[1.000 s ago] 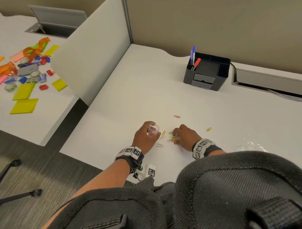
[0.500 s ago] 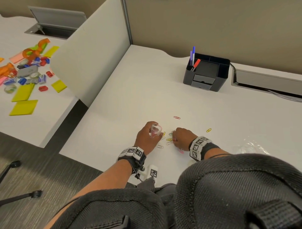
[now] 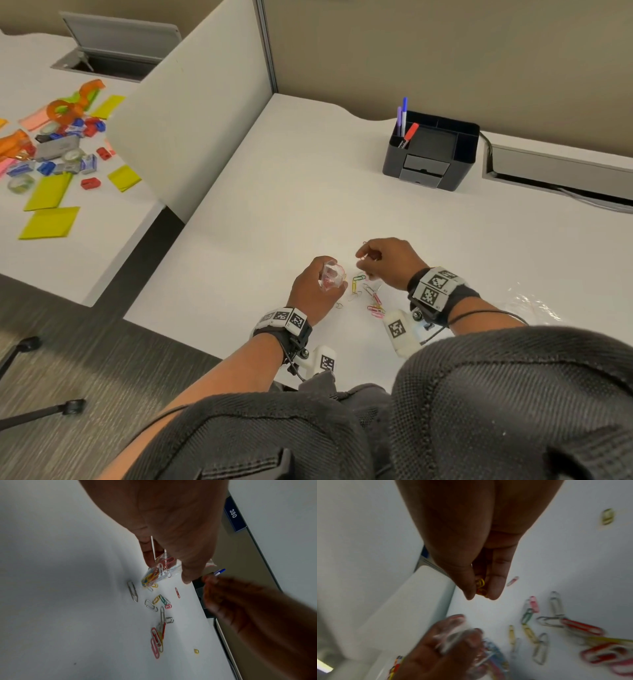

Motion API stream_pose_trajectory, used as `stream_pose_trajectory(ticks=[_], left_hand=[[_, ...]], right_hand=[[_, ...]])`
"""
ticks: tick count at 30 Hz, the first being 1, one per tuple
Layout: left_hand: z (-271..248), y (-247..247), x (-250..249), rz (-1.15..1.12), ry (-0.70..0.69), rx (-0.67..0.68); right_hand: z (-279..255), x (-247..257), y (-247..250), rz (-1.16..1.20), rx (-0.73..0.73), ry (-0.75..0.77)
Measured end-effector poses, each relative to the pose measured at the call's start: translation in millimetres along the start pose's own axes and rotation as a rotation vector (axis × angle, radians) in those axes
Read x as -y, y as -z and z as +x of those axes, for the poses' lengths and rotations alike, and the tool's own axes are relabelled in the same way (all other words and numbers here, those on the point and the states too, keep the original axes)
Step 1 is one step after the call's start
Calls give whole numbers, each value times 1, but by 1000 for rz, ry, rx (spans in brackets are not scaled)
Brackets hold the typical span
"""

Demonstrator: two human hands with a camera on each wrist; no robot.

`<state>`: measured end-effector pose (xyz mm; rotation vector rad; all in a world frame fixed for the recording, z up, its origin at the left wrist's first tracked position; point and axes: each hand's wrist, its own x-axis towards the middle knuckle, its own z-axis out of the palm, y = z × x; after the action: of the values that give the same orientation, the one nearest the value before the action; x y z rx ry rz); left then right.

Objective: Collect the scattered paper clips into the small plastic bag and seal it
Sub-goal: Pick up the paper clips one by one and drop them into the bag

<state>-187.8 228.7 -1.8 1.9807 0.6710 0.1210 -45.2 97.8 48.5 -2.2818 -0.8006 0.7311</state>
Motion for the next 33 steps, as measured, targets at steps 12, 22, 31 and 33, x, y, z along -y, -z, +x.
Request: stream_pose_trajectory(ticks=[12,22,31,33], left_hand=[[3,-8,-10,15,-48,9],[2,-2,1,2,-10,-14],[-6,-5,0,15,-4,0],[-7,-2,1,11,-5,-12]], right_hand=[[-7,30,10,-114,-73,145],[-12,-91,20,-436,-75,-455],[-17,-60,-34,-501,22,-105],[-15,-57,-33,-503,-18,-95]])
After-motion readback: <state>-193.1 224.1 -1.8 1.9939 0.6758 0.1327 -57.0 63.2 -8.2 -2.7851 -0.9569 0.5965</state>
